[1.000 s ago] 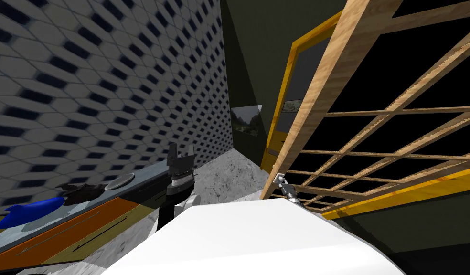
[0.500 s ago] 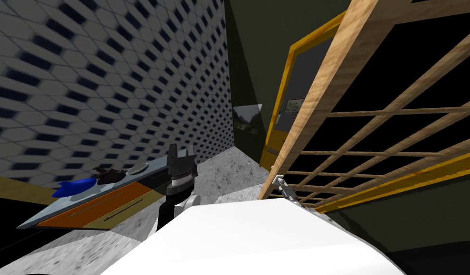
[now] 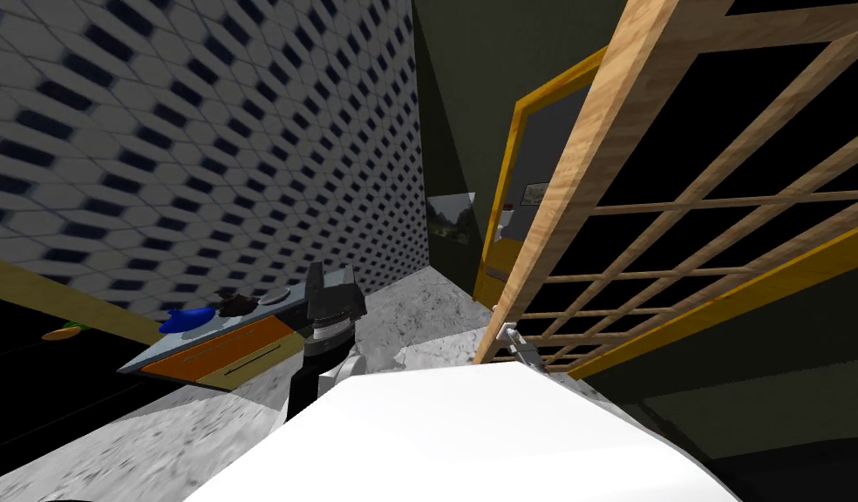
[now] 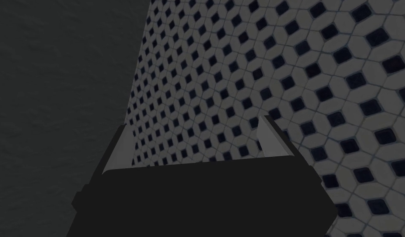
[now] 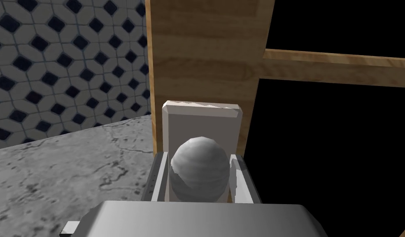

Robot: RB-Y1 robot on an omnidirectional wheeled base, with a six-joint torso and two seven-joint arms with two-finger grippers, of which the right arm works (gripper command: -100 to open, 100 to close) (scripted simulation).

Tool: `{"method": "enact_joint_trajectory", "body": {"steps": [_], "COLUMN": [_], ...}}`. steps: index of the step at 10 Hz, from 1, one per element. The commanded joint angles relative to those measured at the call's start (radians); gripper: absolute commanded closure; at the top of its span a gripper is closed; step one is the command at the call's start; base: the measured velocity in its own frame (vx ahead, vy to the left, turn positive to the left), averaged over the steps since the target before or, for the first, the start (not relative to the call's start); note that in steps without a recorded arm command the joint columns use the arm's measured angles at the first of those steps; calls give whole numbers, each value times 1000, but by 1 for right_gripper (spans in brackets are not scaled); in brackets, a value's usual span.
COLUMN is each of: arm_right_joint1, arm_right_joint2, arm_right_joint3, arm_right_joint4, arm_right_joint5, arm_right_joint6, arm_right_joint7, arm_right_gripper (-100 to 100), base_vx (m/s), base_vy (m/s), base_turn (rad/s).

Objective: Pull the door open

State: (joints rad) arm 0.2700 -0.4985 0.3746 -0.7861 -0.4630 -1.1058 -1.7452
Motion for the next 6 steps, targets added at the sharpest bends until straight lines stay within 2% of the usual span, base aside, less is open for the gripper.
{"method": "enact_joint_trajectory", "body": {"steps": [1, 6], "arm_right_joint1": [0, -1], "arm_right_joint2": [-5, -25], "arm_right_joint3": [6, 27], "arm_right_joint4": [8, 39], "arm_right_joint5": [4, 20], "arm_right_joint6": [-14, -60], "arm_right_joint7": [-9, -41], "arm_right_gripper": [100, 100], "base_vx": [-209, -204], "base_vy": [-36, -54], "base_turn": [143, 146]}}
